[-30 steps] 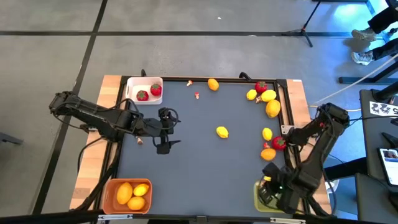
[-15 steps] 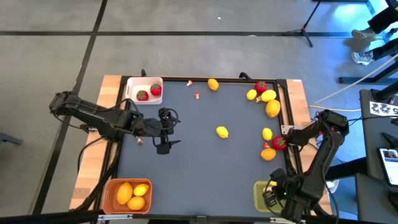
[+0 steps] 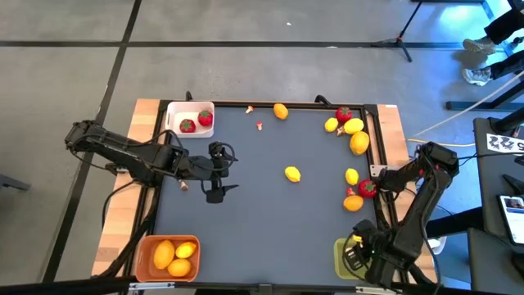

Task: Sort produce into baskets
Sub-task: Put the yellow lemon into the orange bin

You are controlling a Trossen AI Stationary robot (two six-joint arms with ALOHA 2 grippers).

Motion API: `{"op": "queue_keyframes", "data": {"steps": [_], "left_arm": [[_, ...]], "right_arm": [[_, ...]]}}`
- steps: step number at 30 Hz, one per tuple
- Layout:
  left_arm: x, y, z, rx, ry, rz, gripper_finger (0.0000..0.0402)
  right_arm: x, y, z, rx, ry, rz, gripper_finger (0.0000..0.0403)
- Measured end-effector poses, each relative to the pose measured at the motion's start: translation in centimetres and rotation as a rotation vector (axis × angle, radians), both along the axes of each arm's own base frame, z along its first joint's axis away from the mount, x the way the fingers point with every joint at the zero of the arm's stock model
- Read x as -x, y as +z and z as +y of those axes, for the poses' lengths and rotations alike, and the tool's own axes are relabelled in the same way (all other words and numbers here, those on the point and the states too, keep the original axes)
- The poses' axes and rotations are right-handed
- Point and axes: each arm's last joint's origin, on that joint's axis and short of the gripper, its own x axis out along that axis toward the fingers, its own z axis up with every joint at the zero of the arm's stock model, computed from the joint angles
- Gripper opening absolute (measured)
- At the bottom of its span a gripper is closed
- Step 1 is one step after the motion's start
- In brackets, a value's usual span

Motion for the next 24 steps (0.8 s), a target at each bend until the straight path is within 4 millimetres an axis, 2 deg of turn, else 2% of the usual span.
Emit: {"op": "queue_keyframes", "data": {"steps": [5,11,18,24], "left_arm": [[0.0,0.0,0.0,-0.002,-0.001,0.001,0.0392],[0.0,0.0,0.0,-0.002,-0.001,0.0,0.0392],[0.0,0.0,0.0,0.0,0.0,0.0,0.0392],[0.0,0.0,0.0,0.028,0.021,-0.007,0.0392]], "right_arm": [[-1.8,1.1,-1.7,0.01,0.079,-0.08,0.0196],[-4.9,1.6,-4.4,0.175,0.216,-0.245,0.0193],[-7.8,1.8,-7.5,0.358,0.344,-0.292,0.0193],[-9.6,1.9,-10.0,0.475,0.348,-0.295,0.0193]]}}
